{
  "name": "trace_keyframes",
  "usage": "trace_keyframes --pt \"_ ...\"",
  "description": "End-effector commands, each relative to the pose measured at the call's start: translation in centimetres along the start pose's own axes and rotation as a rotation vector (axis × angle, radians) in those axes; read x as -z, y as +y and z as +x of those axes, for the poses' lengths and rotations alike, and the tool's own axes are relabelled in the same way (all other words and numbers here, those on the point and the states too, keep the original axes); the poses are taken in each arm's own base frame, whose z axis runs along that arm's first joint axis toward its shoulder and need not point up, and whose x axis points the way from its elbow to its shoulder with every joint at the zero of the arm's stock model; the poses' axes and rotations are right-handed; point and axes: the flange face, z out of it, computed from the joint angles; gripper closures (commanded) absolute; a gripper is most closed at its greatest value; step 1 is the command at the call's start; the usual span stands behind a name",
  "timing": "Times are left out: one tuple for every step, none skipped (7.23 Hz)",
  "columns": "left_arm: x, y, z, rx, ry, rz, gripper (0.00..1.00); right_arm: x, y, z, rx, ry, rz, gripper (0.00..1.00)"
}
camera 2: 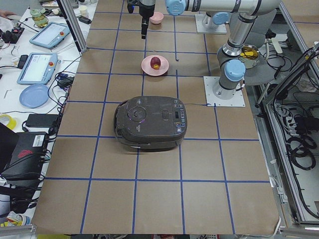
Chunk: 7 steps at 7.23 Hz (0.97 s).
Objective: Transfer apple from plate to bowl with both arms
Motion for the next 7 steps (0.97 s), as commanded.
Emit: trace_keyframes --pt "-0.58 -0.21 0.09 -0.004 0.008 -0.008 0.00 0.02 0.01 0.00 0.000 0.000 0.000 0.00" --pt "-0.44 -0.13 -0.01 -0.005 0.004 -0.007 0.00 0.02 0.01 0.00 0.000 0.000 0.000 0.00" --pt "-0.02 0.09 0.13 -0.005 0.009 0.001 0.00 0.02 0.01 0.00 0.000 0.000 0.000 0.00" --pt "-0.09 0.11 0.10 -0.005 0.006 0.000 0.00 0.02 0.01 0.00 0.000 0.000 0.000 0.00" --pt "-0.23 0.28 0.05 0.000 0.000 -0.010 0.00 0.00 0.03 0.00 0.001 0.000 -0.001 0.00" --pt "-0.26 0.21 0.02 0.000 0.005 -0.011 0.00 0.02 0.01 0.00 0.000 0.000 0.000 0.00" --pt "-0.34 0.17 0.06 0.002 0.009 -0.013 0.00 0.02 0.01 0.00 0.000 0.000 0.000 0.00"
